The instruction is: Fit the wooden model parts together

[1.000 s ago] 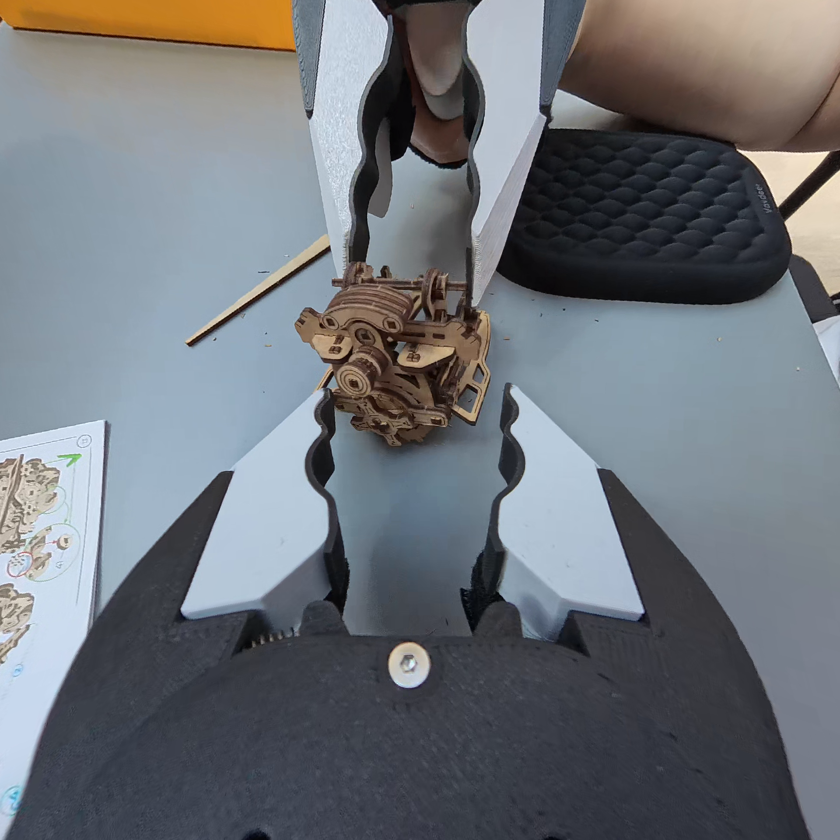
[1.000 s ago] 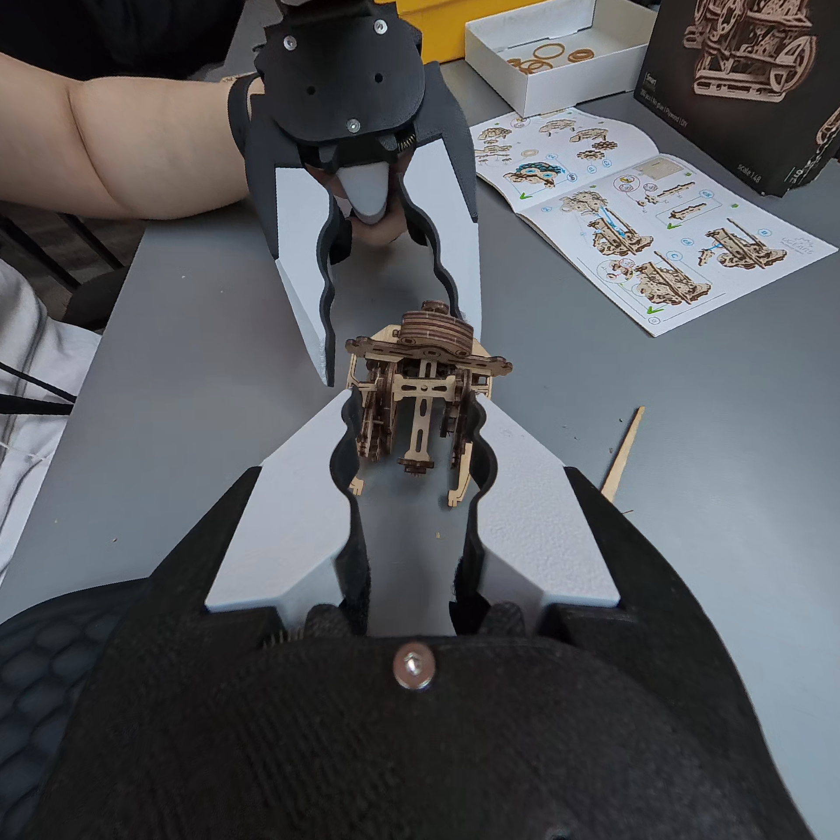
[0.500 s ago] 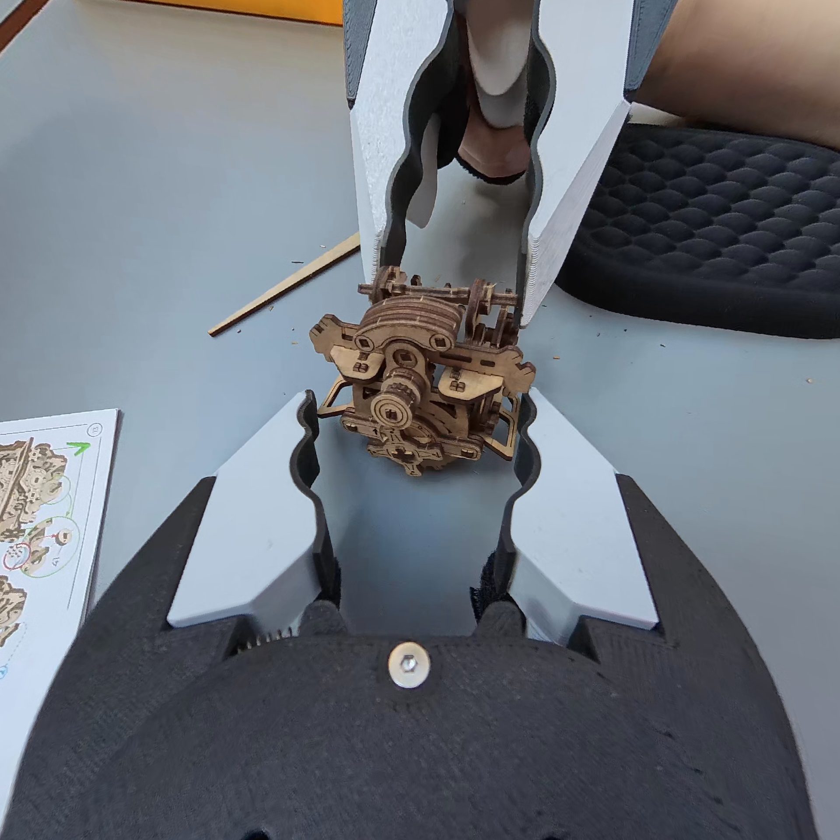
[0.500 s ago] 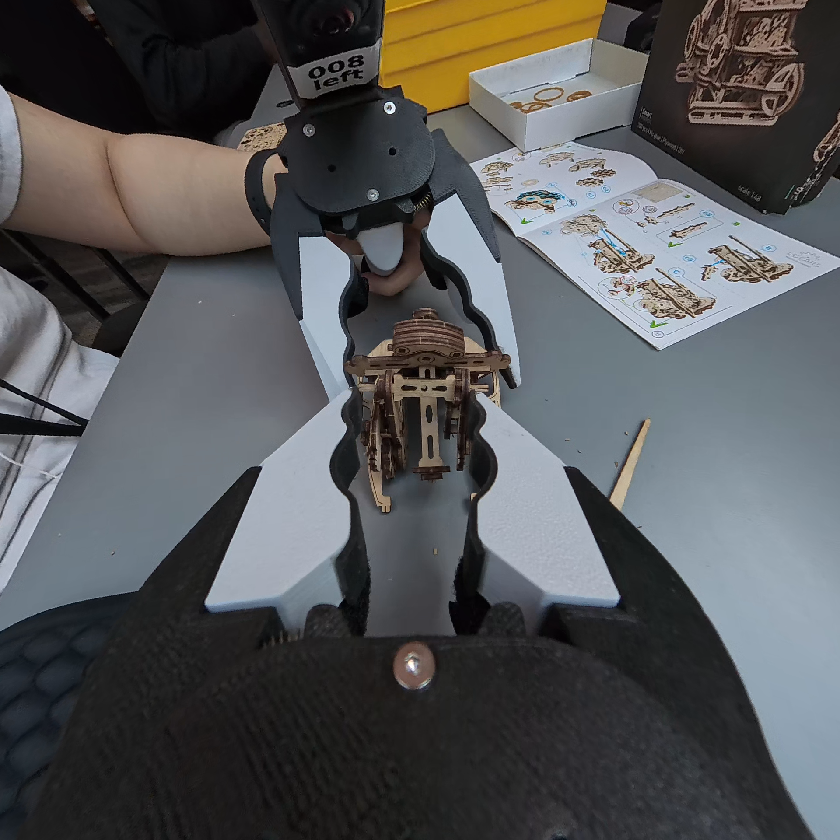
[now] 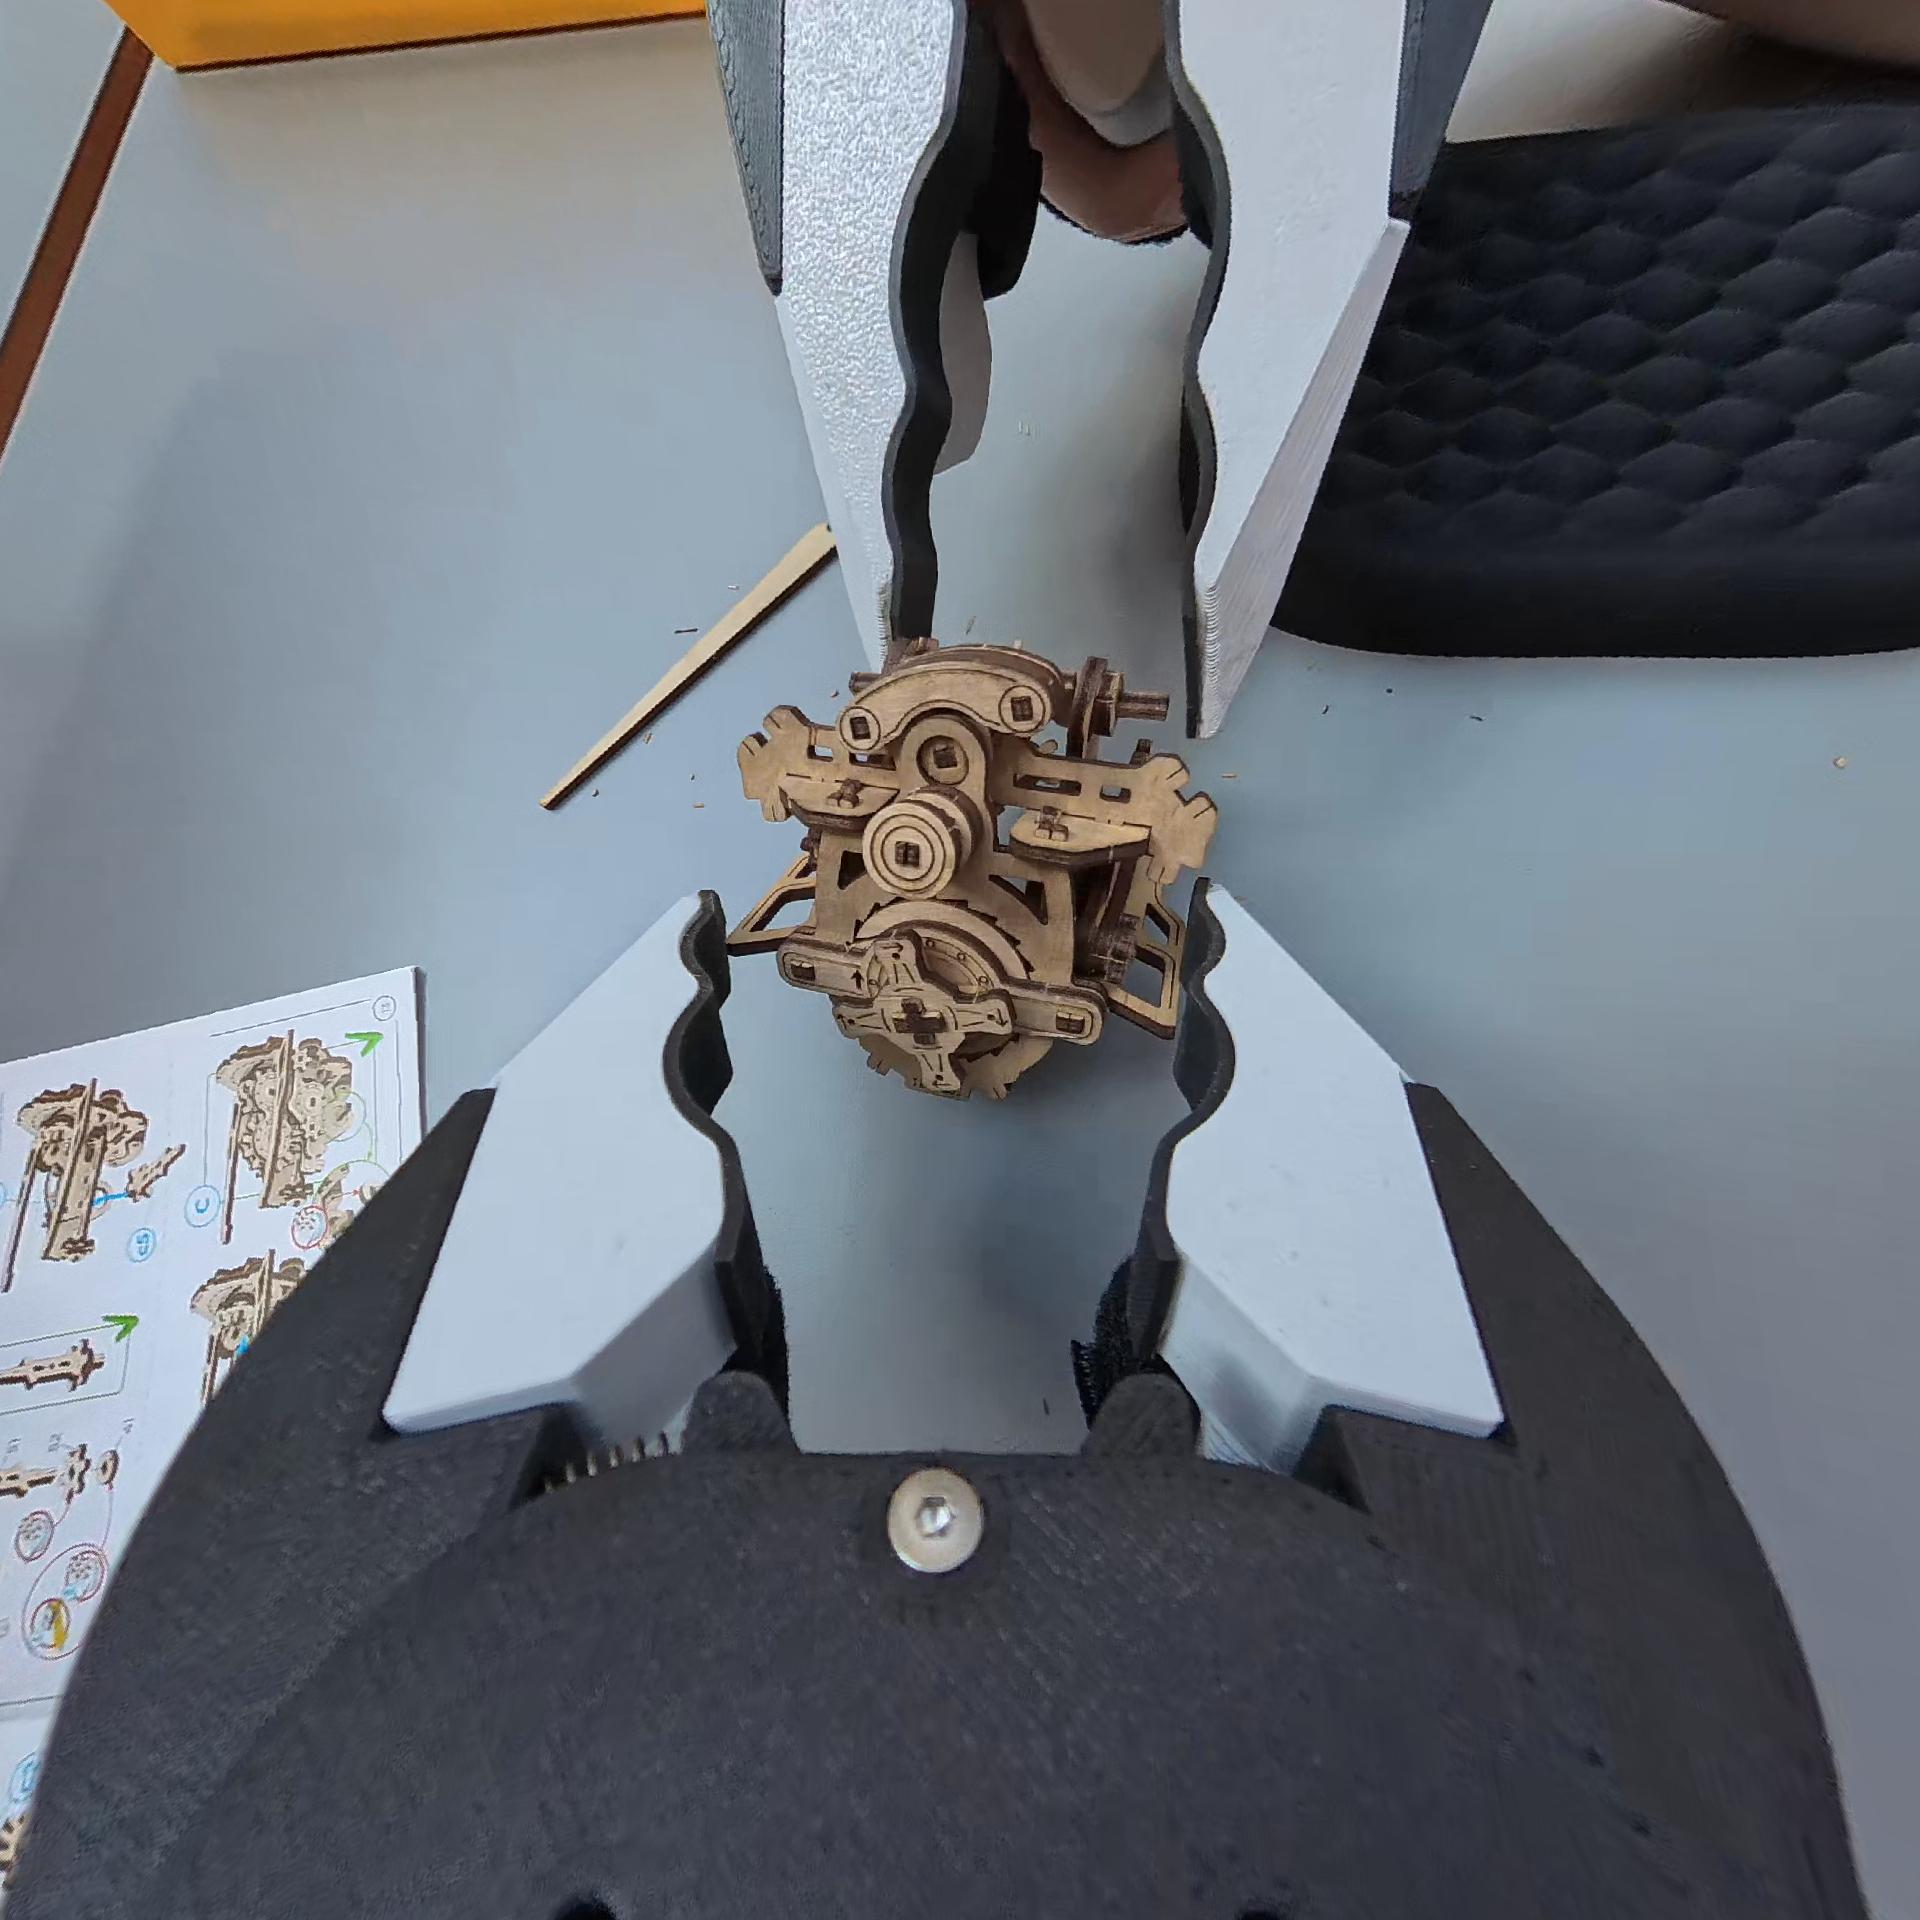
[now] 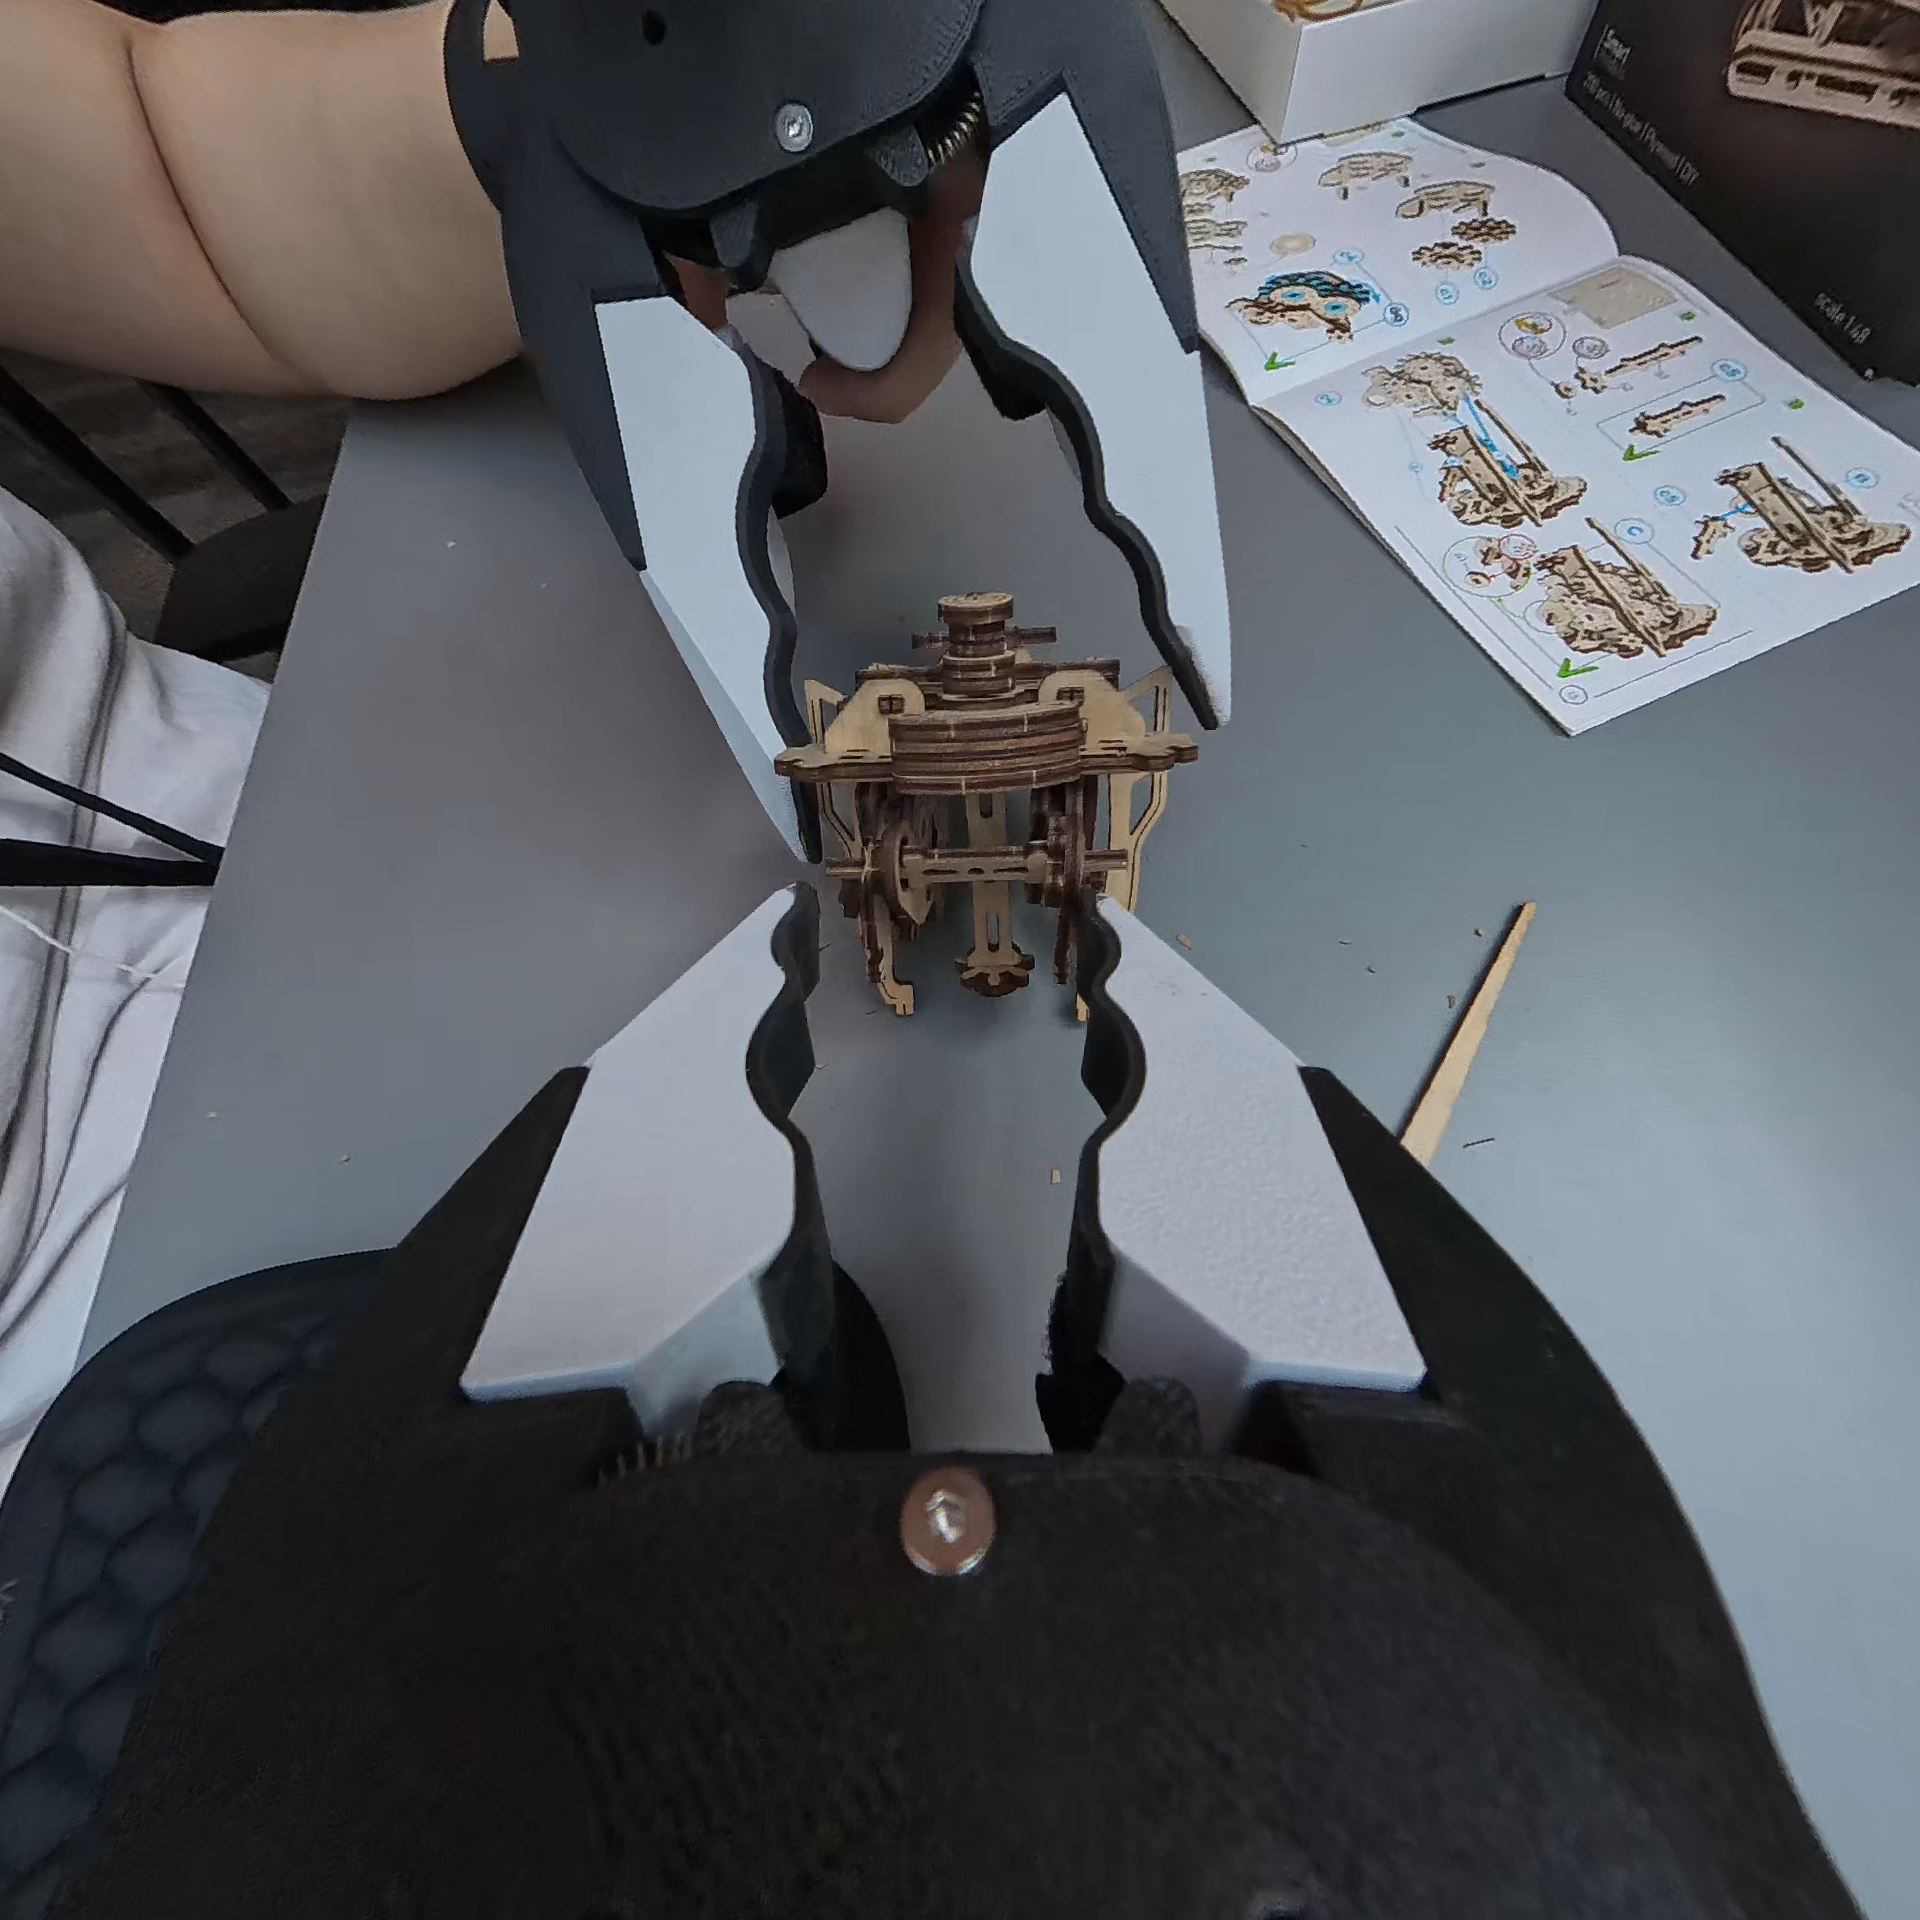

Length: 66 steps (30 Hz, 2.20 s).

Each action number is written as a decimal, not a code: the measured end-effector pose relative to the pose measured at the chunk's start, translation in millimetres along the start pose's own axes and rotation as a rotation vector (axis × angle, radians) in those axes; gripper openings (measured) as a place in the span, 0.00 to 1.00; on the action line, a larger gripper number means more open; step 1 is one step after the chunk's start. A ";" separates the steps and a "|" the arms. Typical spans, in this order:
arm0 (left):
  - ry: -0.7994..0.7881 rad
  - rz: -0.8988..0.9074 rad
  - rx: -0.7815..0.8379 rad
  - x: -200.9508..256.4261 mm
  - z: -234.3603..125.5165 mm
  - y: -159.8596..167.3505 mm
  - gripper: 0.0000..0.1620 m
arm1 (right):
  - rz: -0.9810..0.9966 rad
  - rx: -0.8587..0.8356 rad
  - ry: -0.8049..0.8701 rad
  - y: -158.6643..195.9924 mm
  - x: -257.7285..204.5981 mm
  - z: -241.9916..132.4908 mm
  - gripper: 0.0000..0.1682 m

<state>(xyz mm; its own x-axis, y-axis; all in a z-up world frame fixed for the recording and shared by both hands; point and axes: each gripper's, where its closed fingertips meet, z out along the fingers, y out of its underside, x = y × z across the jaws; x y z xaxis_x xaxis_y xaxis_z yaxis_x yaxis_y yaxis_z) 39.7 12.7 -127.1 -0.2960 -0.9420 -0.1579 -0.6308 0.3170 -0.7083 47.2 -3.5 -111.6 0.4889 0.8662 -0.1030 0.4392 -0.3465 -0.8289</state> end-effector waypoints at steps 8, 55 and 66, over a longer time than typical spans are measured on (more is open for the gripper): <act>0.049 -0.039 0.028 1.7 -10.8 -5.2 0.47 | -0.009 -0.074 0.006 11.8 -0.4 7.2 0.31; 0.304 -0.037 -0.430 32.1 -17.3 -30.7 0.47 | 0.387 -0.386 -0.271 31.7 -68.7 18.8 0.21; 0.284 0.017 -0.451 35.9 -18.7 -26.8 0.47 | 0.381 -0.417 -0.251 36.6 -66.4 13.0 0.19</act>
<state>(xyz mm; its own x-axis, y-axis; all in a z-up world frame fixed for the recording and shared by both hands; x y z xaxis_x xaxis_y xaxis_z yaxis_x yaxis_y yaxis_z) 32.6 -27.6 -100.9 -0.4521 -0.8893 0.0695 -0.8514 0.4070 -0.3307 21.1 -69.0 -142.2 0.4994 0.6943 -0.5182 0.5510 -0.7161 -0.4284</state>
